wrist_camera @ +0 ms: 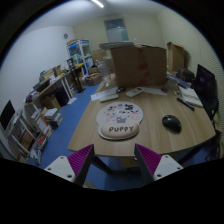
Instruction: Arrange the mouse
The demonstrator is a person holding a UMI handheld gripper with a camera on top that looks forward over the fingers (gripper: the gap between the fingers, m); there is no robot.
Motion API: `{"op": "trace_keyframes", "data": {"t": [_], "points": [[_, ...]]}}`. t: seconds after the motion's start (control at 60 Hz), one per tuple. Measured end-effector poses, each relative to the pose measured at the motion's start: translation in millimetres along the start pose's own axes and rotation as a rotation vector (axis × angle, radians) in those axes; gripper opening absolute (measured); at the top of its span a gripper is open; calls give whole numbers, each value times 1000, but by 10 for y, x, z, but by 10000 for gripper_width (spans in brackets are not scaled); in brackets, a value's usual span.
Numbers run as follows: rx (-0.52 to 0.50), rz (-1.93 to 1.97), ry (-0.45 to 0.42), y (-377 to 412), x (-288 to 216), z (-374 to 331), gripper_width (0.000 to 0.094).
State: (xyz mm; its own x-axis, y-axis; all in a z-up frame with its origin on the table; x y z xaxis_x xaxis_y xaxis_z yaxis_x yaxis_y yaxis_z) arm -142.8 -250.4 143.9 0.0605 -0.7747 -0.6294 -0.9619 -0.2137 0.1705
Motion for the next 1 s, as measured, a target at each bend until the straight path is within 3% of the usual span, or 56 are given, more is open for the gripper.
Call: {"op": "trace_keyframes", "data": {"t": [0.167,0.533,0.783,1.0], "points": [[39,59,-23,-215,177,179,830],[204,31,-7,-2077,128,549,826],[147,-24,2,-2678,-162,1133,835],[120,-93,-69,-2747,-501,1435,808]]}}
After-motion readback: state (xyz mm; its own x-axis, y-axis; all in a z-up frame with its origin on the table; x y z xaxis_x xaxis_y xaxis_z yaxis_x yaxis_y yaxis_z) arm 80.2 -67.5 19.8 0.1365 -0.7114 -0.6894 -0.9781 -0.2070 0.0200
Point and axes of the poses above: the point between the fingertips, and its own axes, seen from behind it with the camera up: y to the left, x down, z forward, the way the camera looks, the point moved 6 cm from there along -z, backward, against the way the camera looks, and after that the axes turned 10 degrees about y, right-handed, at the moved point
